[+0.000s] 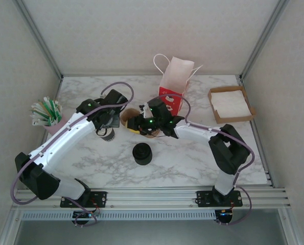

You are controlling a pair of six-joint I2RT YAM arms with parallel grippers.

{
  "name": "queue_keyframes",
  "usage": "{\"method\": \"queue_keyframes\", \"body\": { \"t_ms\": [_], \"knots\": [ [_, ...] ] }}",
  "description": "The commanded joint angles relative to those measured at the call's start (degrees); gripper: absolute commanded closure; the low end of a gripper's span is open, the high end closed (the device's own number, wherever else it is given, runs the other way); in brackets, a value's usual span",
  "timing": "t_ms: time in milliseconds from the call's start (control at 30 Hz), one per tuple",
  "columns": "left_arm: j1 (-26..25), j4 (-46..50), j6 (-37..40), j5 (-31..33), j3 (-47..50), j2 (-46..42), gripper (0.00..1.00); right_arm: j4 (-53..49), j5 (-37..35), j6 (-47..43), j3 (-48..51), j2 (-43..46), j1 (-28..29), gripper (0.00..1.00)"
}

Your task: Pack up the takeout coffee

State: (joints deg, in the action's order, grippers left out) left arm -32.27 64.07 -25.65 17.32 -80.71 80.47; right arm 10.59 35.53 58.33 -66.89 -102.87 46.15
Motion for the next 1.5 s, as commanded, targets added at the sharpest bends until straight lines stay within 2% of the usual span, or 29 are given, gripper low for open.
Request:
{"method": "queue_keyframes", "body": {
  "t_ms": [0,533,1467],
  "knots": [
    [1.48,-0.53,0.68,-0.36,1.49,-1.12,1.0,6.03,2.61,3.33,-3.82,-2.49,1.37,0.61],
    [4.32,-2.92,1.48,-3.72,3.44,-0.94,1.0,22.52,5.9,14.64,-6.54,-12.43,3.59,0.61],
    [4.5,-3.1,1.47,-4.1,2.84,0.8,1.0,27.6,7.71,17.52,-7.42,-16.55,4.47,0.57]
  ]
}}
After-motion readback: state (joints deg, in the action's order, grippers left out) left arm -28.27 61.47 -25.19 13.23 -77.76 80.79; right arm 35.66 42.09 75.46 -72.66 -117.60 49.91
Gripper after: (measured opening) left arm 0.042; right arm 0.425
